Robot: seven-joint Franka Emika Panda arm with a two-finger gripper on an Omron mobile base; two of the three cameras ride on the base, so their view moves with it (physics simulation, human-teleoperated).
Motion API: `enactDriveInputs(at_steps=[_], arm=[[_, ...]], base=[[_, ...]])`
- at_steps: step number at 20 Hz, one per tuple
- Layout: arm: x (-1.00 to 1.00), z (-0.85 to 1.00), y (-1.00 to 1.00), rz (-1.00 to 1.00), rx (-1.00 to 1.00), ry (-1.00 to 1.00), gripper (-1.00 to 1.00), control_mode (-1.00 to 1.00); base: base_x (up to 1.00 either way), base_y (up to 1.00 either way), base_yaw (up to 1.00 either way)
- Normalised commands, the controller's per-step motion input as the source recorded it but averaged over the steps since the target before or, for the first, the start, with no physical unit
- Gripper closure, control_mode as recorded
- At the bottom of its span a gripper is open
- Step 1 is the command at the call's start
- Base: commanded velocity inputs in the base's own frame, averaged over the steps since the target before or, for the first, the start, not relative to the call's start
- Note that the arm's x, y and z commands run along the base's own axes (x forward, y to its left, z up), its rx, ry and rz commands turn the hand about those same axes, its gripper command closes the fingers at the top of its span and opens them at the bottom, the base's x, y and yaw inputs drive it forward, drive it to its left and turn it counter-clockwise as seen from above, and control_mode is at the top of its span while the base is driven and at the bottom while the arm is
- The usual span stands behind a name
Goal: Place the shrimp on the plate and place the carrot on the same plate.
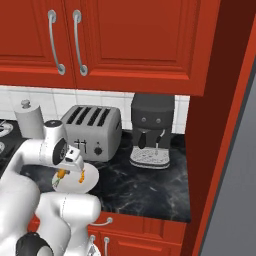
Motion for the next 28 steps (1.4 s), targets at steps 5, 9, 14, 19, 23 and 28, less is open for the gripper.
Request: enactDriveInputs(at_steps=[5,9,14,19,23,28], arm=[[0.16,-0.19,0.06,0.0,0.0,0.02,1.0,-1.0],[0.11,-0.21,0.1,0.0,0.0,0.0,1.0,-1.0],[0.09,-0.24,0.09,0.0,0.0,0.0,1.0,-1.0],[0.11,-0.24,0.01,0.0,0.0,0.0,1.0,-1.0],[0.15,-0.26,0.01,0.0,0.0,0.0,1.0,-1.0],[0.11,-0.23,0.01,0.0,0.0,0.0,1.0,-1.0]], base=[[0.0,0.0,0.0],[0.0,0.0,0.0],[0.0,0.0,0.0],[0.0,0.0,0.0],[0.0,0.0,0.0],[0.0,0.0,0.0]])
